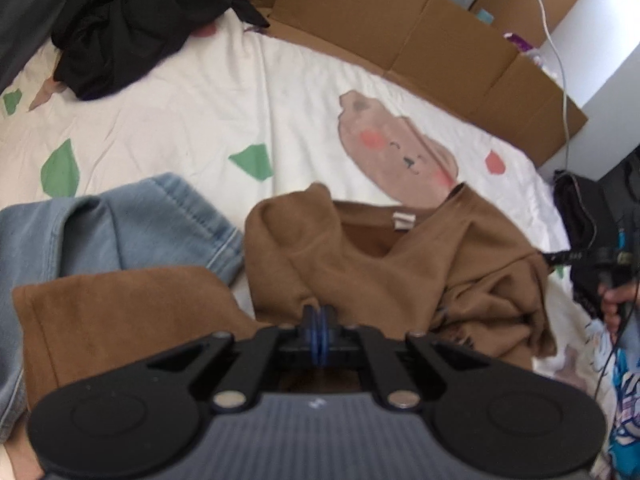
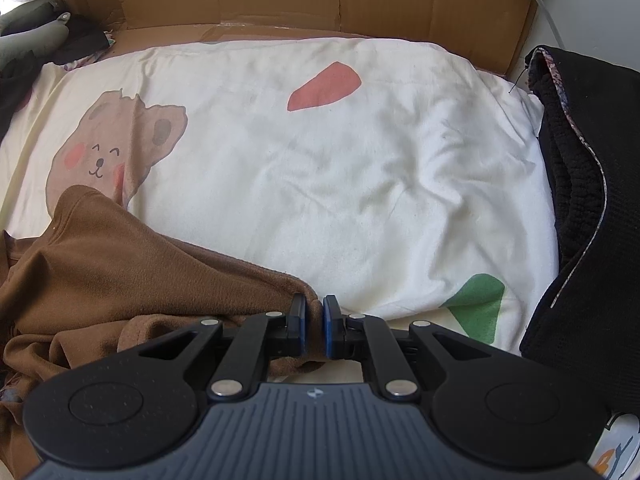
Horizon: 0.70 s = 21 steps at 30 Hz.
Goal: Fold clothes
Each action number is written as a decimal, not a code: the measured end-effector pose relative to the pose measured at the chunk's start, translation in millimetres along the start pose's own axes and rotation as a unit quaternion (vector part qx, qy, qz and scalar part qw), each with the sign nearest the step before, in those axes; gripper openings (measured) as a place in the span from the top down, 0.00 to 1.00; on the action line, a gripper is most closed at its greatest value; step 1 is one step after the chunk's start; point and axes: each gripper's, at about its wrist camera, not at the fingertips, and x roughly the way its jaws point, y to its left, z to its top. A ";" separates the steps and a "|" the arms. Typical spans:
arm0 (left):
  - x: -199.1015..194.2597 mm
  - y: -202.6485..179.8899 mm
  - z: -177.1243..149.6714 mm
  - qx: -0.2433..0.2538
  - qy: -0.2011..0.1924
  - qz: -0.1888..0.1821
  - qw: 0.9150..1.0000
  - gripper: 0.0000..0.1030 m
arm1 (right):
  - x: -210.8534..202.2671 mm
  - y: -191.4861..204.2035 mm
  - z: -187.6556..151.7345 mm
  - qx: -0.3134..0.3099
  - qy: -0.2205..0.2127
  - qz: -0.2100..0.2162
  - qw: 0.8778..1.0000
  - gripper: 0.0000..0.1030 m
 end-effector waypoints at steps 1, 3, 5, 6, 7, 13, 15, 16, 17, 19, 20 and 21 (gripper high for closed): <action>-2.4 -1.9 1.6 -0.004 -0.006 -0.008 1.000 1.00 | 0.4 0.1 0.1 0.001 0.000 0.000 1.000 0.93; -6.8 -11.0 5.5 0.004 -0.016 -0.026 1.000 1.00 | 0.3 0.8 0.2 0.002 0.000 -0.001 1.000 0.93; -4.7 -22.0 8.5 0.021 -0.011 -0.030 0.999 0.99 | 0.0 0.9 0.4 0.000 0.000 0.000 1.000 0.93; -2.7 -26.9 9.7 0.029 -0.008 -0.030 0.999 0.99 | -0.2 0.6 0.6 0.001 0.000 0.000 1.000 0.93; -2.0 -30.0 10.7 0.036 -0.010 -0.028 0.999 0.99 | -0.4 0.2 0.7 0.001 0.000 0.001 1.000 0.93; -4.9 -9.0 32.7 0.033 -0.041 0.042 0.998 0.94 | -2.5 -0.7 1.0 -0.001 -0.002 0.003 1.000 0.93; -1.7 4.2 41.9 0.039 -0.039 0.076 0.996 0.94 | -2.4 -1.7 0.8 0.001 -0.002 0.005 1.000 0.92; 1.4 11.4 45.6 0.042 -0.035 0.088 0.995 0.94 | -2.3 -2.1 0.7 0.003 -0.003 0.005 1.000 0.93; 4.9 17.7 48.1 0.046 -0.029 0.097 0.994 0.93 | -2.2 -2.2 0.7 0.003 -0.003 0.005 1.000 0.93; 16.0 27.3 49.7 0.059 -0.008 0.109 0.992 0.91 | -1.9 -1.8 0.1 0.004 -0.003 0.005 1.000 0.93; 22.5 30.9 49.6 0.066 0.004 0.112 0.992 0.90 | -1.7 -1.7 -0.1 0.004 -0.004 0.005 1.000 0.92; 28.9 33.1 48.2 0.072 0.015 0.112 0.991 0.90 | -1.5 -1.7 -0.3 0.005 -0.004 0.005 1.000 0.93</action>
